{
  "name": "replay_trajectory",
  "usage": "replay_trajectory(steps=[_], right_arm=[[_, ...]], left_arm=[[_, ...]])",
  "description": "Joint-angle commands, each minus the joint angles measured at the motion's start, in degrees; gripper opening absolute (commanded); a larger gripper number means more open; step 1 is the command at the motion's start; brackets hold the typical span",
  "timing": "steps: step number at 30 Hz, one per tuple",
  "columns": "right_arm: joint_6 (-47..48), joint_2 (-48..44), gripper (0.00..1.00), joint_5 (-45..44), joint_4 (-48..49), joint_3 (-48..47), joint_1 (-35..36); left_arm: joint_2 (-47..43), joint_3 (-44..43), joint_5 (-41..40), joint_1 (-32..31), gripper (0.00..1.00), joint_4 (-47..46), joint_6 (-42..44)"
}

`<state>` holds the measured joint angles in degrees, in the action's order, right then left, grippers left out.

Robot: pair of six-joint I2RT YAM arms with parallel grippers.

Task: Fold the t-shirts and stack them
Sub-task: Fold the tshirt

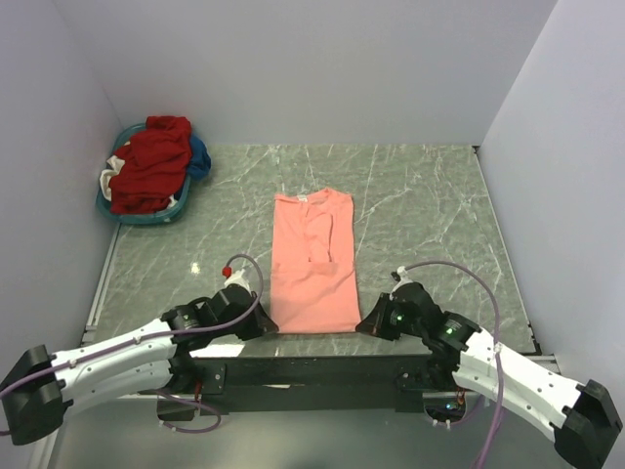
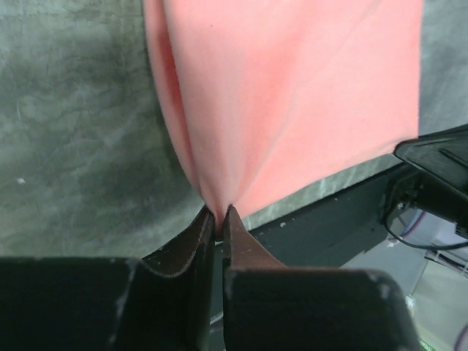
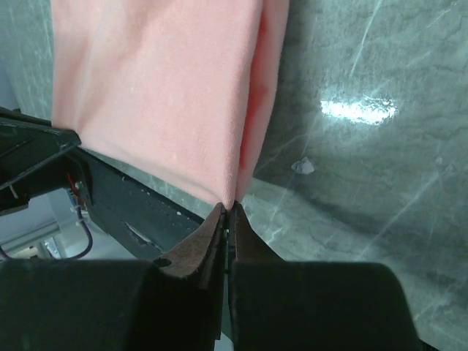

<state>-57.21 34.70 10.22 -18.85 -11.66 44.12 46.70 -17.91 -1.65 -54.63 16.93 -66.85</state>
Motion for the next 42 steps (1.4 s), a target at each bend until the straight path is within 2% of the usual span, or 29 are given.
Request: replay_trajectory(steps=[1, 7, 11, 16, 20, 27, 42], right_arm=[[1.0, -3.9, 0.0, 0.2, -4.0, 0.4, 0.5], [2.6, -7.6, 0.0, -0.5, -8.1, -4.6, 0.4], [4.2, -6.2, 0.0, -3.3, -9.6, -10.0, 0.4], [6.4, -0.3, 0.0, -7.0, -8.0, -18.5, -0.3], [11.0, 8.1, 0.0, -6.7, -6.8, -26.9, -3.7], [17.9, 23.6, 0.0, 1.8, -2.4, -37.5, -16.7], [20.6, 63.9, 0.0, 13.6, 0.8, -66.2, -30.6]], left_arm=[[-4.2, -1.3, -2.1, -1.0, 0.01, 2.1, -1.0], [-8.1, -6.2, -6.1, -1.2, 0.01, 6.6, 1.3], [-7.9, -12.0, -10.6, -1.3, 0.01, 10.2, 3.8], [-2.7, -19.7, -16.2, -0.7, 0.0, 10.9, 8.5], [3.5, -24.9, -14.5, 3.6, 0.01, 8.0, 14.4], [16.0, -33.5, -5.9, 17.6, 0.0, 0.2, 19.7], [53.0, -61.7, 3.8, 31.9, 0.0, -3.3, 24.5]])
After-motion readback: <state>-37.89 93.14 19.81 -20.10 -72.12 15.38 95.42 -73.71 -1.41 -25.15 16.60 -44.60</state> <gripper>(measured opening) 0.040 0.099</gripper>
